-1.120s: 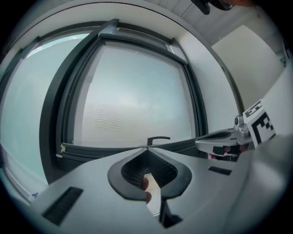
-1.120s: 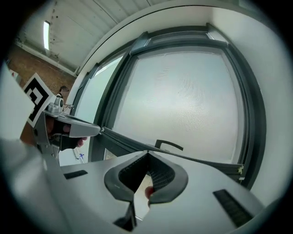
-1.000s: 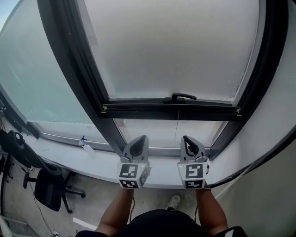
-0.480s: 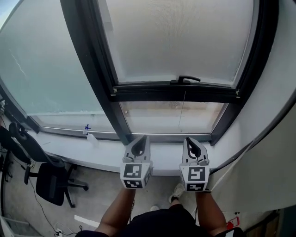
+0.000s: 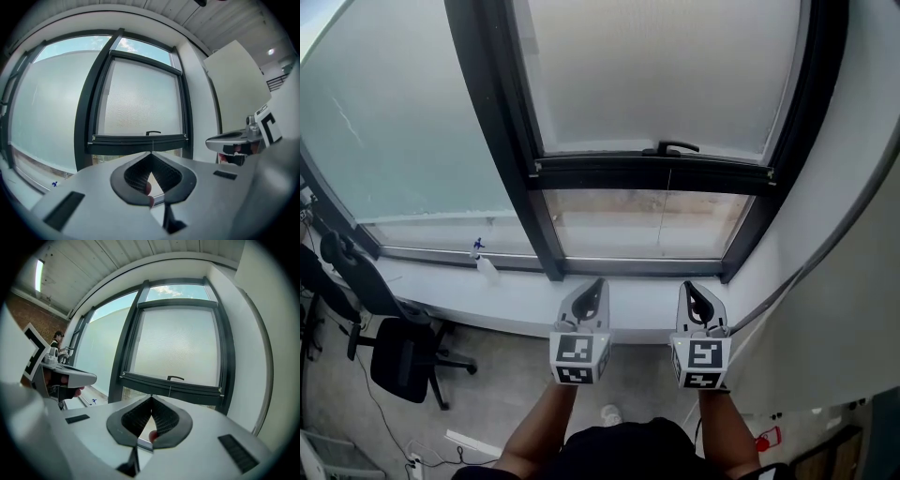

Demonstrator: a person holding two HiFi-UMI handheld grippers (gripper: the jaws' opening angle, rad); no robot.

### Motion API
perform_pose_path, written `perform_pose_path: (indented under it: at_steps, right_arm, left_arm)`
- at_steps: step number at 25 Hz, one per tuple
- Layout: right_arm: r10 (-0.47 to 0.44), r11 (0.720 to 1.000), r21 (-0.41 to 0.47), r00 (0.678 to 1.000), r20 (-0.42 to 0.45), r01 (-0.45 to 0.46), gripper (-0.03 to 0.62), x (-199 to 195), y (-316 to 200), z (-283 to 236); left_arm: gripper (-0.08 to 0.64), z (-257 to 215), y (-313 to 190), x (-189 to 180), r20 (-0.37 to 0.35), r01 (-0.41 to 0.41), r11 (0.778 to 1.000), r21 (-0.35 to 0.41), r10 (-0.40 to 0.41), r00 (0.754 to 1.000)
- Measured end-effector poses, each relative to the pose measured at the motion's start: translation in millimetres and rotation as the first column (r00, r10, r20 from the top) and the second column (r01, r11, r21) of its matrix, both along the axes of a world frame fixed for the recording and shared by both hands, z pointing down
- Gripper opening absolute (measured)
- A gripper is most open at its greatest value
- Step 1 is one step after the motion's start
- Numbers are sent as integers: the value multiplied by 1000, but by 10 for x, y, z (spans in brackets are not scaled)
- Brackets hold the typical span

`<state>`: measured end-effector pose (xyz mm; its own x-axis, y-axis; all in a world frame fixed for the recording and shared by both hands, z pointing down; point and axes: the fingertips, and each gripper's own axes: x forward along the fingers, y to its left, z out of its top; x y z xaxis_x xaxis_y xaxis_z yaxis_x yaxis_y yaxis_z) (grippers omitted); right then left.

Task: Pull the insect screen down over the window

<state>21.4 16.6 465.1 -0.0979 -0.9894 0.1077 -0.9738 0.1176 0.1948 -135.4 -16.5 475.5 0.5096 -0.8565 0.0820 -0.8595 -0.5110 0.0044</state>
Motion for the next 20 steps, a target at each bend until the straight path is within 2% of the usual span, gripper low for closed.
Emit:
perform_pose_path:
  at_steps: [15,20]
  right_arm:
    - [-21,1000,-5,999,37,21,5,402,908,113]
    - [-35,999,-4,999,38,35,5,399,1078,158]
  left_arm:
    - [3,59,907,241,30,68,998,-18,-67,997]
    - [3,141,1138,306,45,71,997,-26,-70,997]
